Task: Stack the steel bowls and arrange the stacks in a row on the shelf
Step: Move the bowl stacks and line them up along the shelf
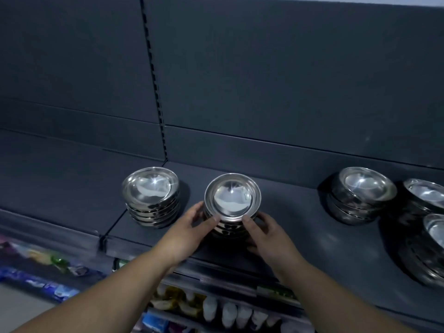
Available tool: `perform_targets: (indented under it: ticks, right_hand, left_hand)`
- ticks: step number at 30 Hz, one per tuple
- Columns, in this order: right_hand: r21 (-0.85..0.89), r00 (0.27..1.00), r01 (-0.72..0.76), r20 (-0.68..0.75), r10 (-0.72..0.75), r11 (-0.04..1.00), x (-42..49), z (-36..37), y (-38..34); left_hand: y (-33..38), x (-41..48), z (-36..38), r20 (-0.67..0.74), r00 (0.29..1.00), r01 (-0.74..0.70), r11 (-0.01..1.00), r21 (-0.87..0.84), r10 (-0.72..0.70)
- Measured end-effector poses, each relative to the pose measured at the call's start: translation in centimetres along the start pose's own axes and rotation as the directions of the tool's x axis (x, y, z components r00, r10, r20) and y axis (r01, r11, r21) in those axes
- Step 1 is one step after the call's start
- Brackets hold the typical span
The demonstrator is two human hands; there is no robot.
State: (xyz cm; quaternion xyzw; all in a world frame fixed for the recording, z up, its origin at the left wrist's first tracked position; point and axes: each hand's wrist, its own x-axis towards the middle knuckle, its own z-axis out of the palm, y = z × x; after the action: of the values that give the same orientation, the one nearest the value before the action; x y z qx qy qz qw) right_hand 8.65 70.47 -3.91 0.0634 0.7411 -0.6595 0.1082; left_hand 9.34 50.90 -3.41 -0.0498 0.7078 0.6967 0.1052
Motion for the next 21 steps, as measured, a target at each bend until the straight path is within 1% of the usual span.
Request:
perform_targets:
  ticks: [2,5,9,15,21]
  right_hand:
    - [-0.048,1.0,0.02,-0.021,-0.021,0.999,0.1,0.1,-0.1]
    - [-0.181,0.995,0.097,-0.016,-0.101,0.979,0.3,-0.5,-0.2]
    - [-0.306,0.99,0.138,0.007,-0.143,0.942,1.0,-1.2,-0.3]
    - [-0.329,0.979,0.176,-0.044,-0.201,0.928,1.2,-0.8,-0.1]
    - [-0.309,0.973,0.193,-0.061,-0.222,0.931,1.5,-0.7,-0.2]
  left_hand:
    - [0.0,0.5,-0.7,0.01,0.999,-0.05,0.994,0.098,0.049]
    - [0.3,1.4,-1.3,0.037,0.993,-0.118,0.952,0.282,0.112]
    - [0.7,2.2,-1.6,0.06,0.983,-0.185,0.887,0.424,0.176]
    - [0.8,2.6,-1.7,0.043,0.972,-0.223,0.838,0.499,0.232]
    - [0.8,2.7,-1.8,0.05,0.967,-0.244,0.845,0.476,0.252]
